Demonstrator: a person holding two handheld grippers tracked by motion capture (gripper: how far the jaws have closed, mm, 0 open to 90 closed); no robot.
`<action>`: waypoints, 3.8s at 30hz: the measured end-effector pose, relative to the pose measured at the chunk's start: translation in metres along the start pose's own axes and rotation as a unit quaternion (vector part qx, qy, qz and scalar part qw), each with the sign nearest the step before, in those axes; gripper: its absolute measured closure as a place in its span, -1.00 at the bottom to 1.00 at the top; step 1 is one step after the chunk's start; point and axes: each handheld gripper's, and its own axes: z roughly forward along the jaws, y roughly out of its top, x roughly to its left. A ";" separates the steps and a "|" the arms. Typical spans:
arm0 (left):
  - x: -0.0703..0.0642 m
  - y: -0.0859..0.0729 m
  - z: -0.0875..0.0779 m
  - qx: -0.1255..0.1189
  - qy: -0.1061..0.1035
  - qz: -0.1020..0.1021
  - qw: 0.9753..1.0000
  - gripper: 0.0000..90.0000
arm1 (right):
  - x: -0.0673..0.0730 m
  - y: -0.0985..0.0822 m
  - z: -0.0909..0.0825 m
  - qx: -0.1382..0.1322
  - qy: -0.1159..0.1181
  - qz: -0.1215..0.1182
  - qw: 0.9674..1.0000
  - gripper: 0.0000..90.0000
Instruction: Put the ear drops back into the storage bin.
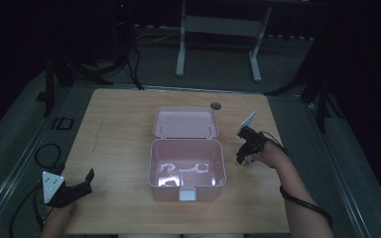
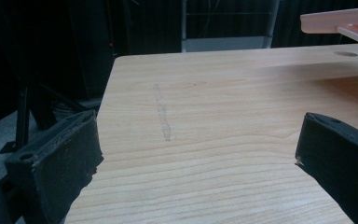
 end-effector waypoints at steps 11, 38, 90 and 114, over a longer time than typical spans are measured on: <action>0.000 0.000 0.000 0.000 -0.001 0.001 1.000 -0.99 | 0.001 0.011 0.011 0.009 0.003 -0.002 1.000 0.03; 0.000 0.000 0.000 0.001 -0.001 0.002 1.000 -0.99 | 0.011 -0.004 0.014 0.044 -0.036 -0.123 0.991 0.31; -0.001 0.000 0.001 0.003 0.003 0.001 1.000 -0.99 | 0.075 -0.085 -0.007 0.015 -0.073 -0.488 0.870 0.32; 0.000 0.001 0.001 0.005 0.003 0.000 1.000 -0.99 | 0.090 -0.085 -0.062 0.015 -0.059 -0.476 0.877 0.32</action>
